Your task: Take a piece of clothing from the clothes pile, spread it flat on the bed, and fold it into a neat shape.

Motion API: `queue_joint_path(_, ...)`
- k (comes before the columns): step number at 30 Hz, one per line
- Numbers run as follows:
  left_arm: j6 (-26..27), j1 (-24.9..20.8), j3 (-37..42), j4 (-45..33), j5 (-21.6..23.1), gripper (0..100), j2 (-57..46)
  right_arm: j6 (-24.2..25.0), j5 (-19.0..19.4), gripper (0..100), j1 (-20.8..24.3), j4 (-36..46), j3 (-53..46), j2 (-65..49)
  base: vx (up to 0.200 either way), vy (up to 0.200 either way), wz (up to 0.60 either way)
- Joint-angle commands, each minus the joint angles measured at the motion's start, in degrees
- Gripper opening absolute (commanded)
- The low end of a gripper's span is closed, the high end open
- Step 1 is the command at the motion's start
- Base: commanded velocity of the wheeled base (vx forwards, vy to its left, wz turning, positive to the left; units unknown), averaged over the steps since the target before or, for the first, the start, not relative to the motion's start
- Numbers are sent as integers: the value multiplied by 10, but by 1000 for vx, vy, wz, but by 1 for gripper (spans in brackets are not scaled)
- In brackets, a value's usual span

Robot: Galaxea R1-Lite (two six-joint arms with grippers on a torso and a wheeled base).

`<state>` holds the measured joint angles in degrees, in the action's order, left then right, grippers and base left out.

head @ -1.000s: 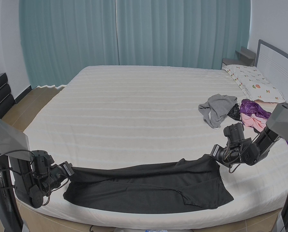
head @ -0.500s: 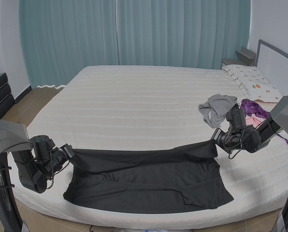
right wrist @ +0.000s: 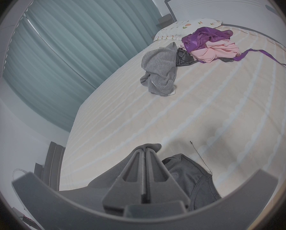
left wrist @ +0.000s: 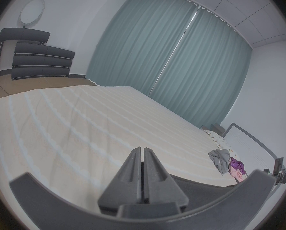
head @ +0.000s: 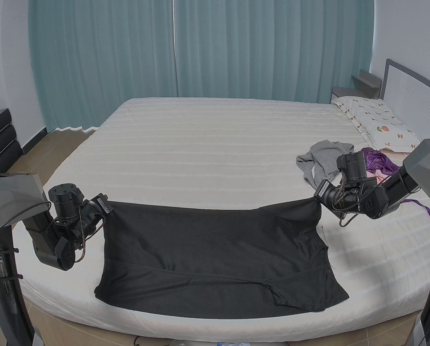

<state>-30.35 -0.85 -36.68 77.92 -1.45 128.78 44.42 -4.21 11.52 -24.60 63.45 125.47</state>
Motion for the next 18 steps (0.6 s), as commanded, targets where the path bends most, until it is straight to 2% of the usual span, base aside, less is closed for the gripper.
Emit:
queue_joint_path(1,0,2,-18,-8,0,0,11,3,1,0,-4,-1,6,2,0,0,0)
queue_joint_path(18,4,6,-40,-24,0,0,51,6,2,0,-6,0,34,35,0,0,0)
